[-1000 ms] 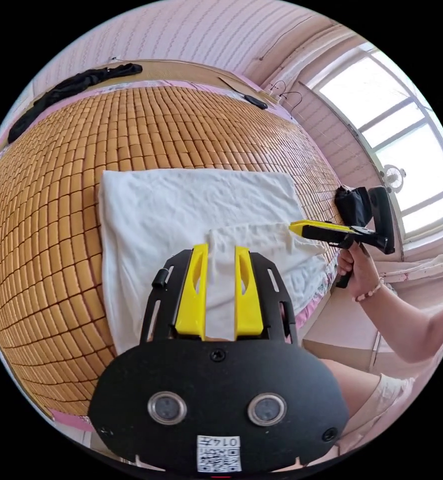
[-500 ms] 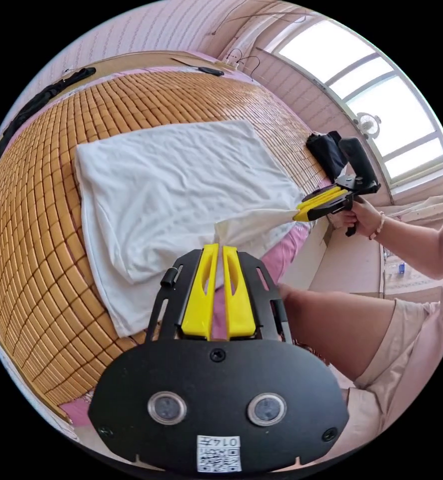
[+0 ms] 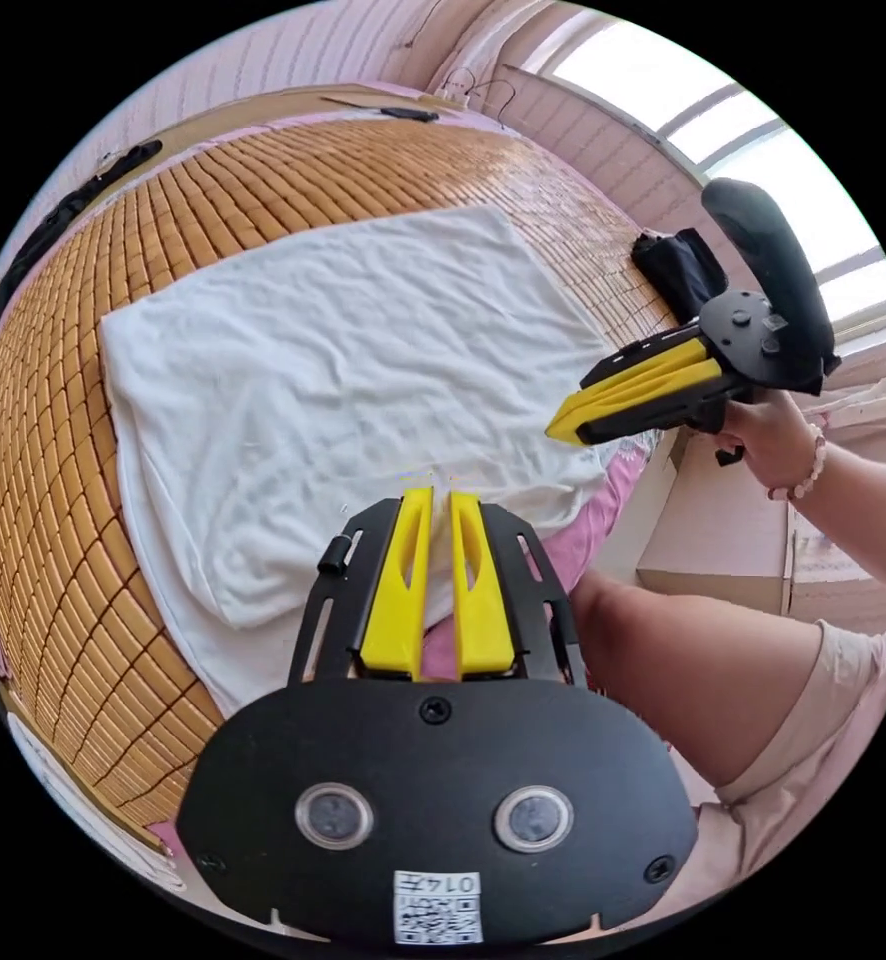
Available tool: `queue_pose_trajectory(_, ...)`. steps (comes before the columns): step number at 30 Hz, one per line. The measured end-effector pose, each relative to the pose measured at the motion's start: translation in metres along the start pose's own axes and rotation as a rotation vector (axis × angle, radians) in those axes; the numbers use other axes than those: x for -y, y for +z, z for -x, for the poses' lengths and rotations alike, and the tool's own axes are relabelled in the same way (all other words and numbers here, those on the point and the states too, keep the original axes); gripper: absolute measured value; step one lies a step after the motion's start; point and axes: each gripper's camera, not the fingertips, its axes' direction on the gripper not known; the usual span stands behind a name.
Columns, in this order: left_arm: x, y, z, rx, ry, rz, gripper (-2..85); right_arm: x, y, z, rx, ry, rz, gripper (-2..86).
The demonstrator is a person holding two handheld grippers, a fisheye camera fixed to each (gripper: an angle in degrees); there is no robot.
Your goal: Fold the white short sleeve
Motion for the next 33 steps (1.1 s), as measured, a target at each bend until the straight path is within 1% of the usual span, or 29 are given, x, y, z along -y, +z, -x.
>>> queue_pose_trajectory(3,-0.016,-0.006,-0.01,-0.004,0.041,0.043,-0.2,0.001,0.001,0.018,-0.078,-0.01,0.02,-0.2)
queue_pose_trajectory(5,-0.027,-0.002,-0.015,0.009,0.072,0.061,-0.4,0.006,0.009,0.028,-0.13,-0.03,0.073,-0.3)
queue_pose_trajectory(6,-0.034,0.003,-0.019,0.026,0.096,0.052,-0.4,0.011,0.023,0.032,-0.165,-0.033,0.142,-0.3)
queue_pose_trajectory(9,-0.043,0.012,-0.027,0.062,0.168,-0.025,0.0,0.02,0.03,0.042,-0.21,-0.041,0.152,-0.4)
queue_pose_trajectory(11,-0.045,0.016,-0.033,0.082,0.199,-0.04,0.8,0.021,0.031,0.046,-0.226,-0.012,0.13,-0.4)
queue_pose_trajectory(14,-0.049,0.017,-0.039,0.099,0.209,-0.027,3.4,0.023,0.028,0.043,-0.184,0.027,0.102,-0.4)
queue_pose_trajectory(17,-0.056,-0.002,-0.044,0.179,0.194,-0.056,4.3,0.028,0.019,0.034,-0.049,-0.006,0.18,-0.4)
queue_pose_trajectory(18,-0.059,-0.013,-0.048,0.203,0.218,-0.084,4.7,0.029,0.009,0.031,-0.013,-0.002,0.162,-0.4)
queue_pose_trajectory(20,-0.059,-0.023,-0.05,0.196,0.232,-0.119,5.5,0.036,-0.011,0.027,-0.015,0.014,0.067,-0.4)
queue_pose_trajectory(22,-0.051,-0.022,-0.052,0.163,0.217,-0.155,5.3,0.066,-0.03,0.016,-0.063,0.019,-0.071,-0.4)
queue_pose_trajectory(25,-0.033,-0.001,-0.06,0.14,0.231,-0.169,3.4,0.12,-0.03,-0.005,-0.156,0.03,-0.137,-0.4)
queue_pose_trajectory(27,-0.025,0.014,-0.067,0.156,0.238,-0.166,1.2,0.145,-0.022,-0.014,-0.184,0.046,-0.14,-0.4)
queue_pose_trajectory(29,-0.023,0.031,-0.069,0.182,0.23,-0.161,-0.3,0.163,0.001,-0.021,-0.209,0.052,-0.026,-0.4)
queue_pose_trajectory(30,-0.023,0.048,-0.07,0.18,0.239,-0.105,-0.6,0.165,-0.003,-0.021,-0.231,0.044,-0.06,-0.4)
queue_pose_trajectory(31,-0.026,0.061,-0.07,0.176,0.24,-0.075,-0.8,0.168,-0.004,-0.021,-0.233,0.037,-0.034,-0.4)
queue_pose_trajectory(32,-0.03,0.059,-0.07,0.176,0.247,-0.126,-0.8,0.17,-0.006,-0.021,-0.234,0.031,-0.019,-0.4)
queue_pose_trajectory(33,-0.033,0.062,-0.072,0.186,0.256,-0.124,-0.9,0.175,-0.01,-0.021,-0.235,0.002,0.025,-0.4)
